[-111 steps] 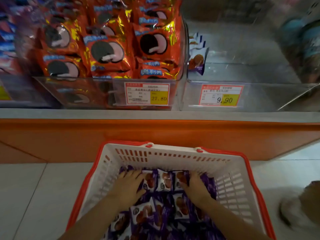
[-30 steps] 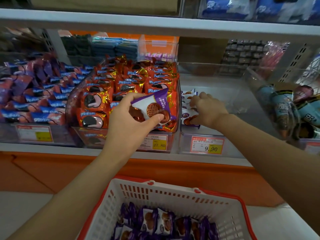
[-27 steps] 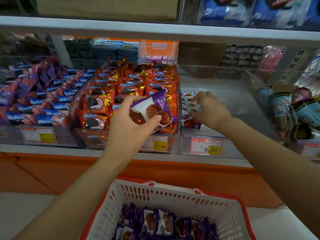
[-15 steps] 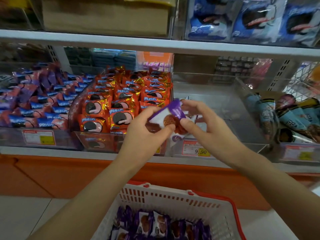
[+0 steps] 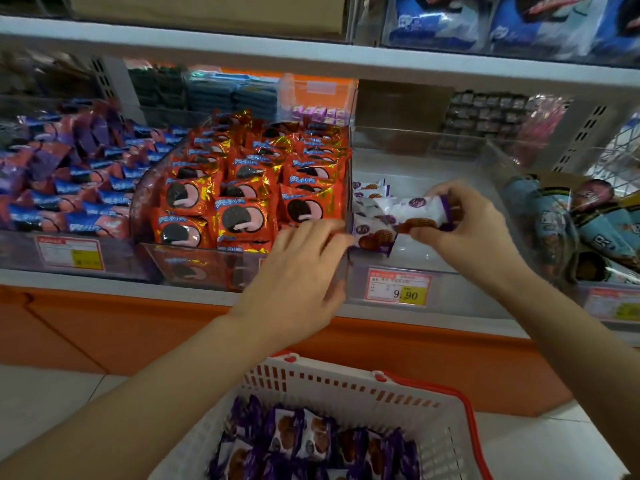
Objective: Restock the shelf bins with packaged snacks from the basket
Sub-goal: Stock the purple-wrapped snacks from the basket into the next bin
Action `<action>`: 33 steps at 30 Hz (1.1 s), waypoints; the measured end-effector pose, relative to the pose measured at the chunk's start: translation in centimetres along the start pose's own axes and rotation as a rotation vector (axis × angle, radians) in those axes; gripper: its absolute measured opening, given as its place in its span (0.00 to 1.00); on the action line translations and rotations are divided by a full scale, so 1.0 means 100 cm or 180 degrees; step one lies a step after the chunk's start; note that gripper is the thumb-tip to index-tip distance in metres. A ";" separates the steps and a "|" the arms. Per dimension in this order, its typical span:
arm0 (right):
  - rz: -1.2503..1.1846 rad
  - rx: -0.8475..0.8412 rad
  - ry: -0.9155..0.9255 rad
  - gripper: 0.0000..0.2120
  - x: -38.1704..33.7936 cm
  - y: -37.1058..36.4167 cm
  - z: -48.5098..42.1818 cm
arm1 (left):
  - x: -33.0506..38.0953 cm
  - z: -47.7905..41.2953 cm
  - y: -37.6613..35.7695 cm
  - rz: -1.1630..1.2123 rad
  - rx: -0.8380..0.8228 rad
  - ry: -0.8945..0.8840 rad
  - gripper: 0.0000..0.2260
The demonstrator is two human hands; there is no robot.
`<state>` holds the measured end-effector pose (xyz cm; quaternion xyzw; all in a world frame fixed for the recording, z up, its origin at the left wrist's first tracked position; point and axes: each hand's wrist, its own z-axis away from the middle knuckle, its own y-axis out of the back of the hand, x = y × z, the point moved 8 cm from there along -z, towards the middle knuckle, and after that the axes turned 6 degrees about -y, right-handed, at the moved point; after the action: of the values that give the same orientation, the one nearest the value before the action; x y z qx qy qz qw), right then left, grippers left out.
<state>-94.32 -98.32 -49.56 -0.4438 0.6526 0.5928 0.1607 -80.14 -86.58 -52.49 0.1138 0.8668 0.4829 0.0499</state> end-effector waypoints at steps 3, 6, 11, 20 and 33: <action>0.0199 0.0116 -0.0028 0.16 0.010 -0.002 -0.015 | 0.000 0.022 -0.022 -0.0434 -0.0221 -0.0213 0.23; 0.0727 -0.0358 -0.0210 0.19 0.022 -0.028 -0.032 | -0.001 0.031 -0.033 -0.0719 -0.0337 -0.0282 0.30; 0.1269 -0.1139 0.0097 0.23 0.028 -0.076 -0.048 | 0.000 0.033 -0.038 -0.0678 -0.0255 -0.0166 0.36; 0.2976 -0.1171 0.0976 0.21 0.018 -0.087 -0.055 | 0.003 0.032 -0.039 -0.0712 -0.0106 -0.0063 0.36; 0.2500 -0.1313 0.0311 0.26 0.029 -0.087 -0.052 | 0.004 0.032 -0.044 -0.0676 -0.0156 -0.0067 0.38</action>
<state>-87.62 -103.41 -55.92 -0.2126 0.6466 0.7049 -0.1996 -80.59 -86.08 -57.84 0.0251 0.8613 0.4948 0.1126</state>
